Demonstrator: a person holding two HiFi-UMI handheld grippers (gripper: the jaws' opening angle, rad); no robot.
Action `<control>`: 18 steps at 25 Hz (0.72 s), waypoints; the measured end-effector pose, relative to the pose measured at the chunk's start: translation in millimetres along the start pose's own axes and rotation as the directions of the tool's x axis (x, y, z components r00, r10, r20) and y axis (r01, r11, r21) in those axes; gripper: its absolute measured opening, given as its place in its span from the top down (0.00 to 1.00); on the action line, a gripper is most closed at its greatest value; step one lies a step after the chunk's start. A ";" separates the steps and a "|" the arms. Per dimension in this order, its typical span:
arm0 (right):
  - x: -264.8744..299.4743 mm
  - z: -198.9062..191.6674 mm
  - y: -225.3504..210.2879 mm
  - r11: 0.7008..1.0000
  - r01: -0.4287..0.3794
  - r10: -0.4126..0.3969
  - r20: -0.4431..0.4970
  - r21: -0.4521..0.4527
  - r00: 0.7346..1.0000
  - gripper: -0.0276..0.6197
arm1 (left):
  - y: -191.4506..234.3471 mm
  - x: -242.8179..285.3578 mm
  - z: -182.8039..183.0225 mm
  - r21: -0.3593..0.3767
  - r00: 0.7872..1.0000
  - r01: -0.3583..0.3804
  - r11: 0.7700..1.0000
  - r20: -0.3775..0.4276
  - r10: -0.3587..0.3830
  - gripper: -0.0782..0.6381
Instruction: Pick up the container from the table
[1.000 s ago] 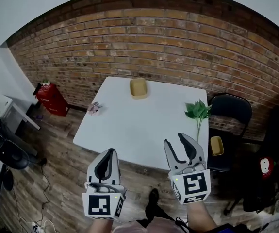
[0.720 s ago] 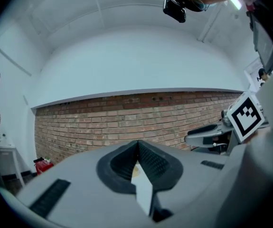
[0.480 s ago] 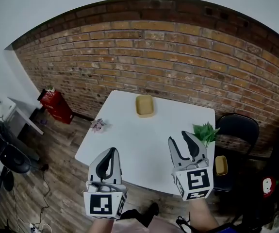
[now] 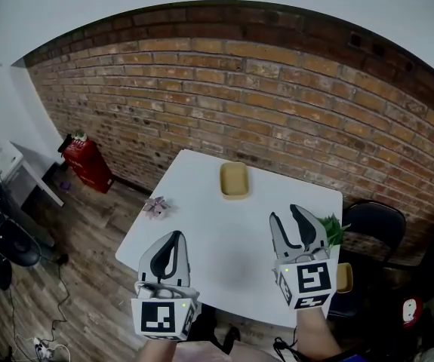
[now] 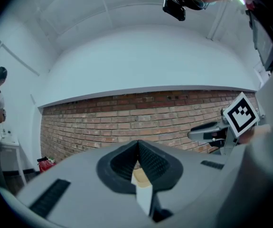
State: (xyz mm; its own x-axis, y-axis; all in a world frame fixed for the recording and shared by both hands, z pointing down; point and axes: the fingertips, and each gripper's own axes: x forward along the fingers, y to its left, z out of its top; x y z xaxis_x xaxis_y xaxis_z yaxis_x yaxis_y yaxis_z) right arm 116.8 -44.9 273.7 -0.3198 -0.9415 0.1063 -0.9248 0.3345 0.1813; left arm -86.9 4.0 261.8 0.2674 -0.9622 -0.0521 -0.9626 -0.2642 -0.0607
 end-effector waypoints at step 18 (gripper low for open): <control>175.6 -15.3 -22.7 0.995 0.100 -0.102 -0.116 -0.027 0.988 0.69 | 97.7 175.2 -55.5 -0.086 0.994 0.091 0.992 -0.058 -0.097 0.88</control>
State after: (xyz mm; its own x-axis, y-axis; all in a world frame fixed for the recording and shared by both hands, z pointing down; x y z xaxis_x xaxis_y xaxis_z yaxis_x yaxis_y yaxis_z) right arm 84.8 -217.2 303.2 -0.1974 -0.9598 0.1997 -0.9462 0.2398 0.2171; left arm -136.5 -194.1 302.0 0.3560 -0.9344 0.0118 -0.9344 -0.3557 0.0205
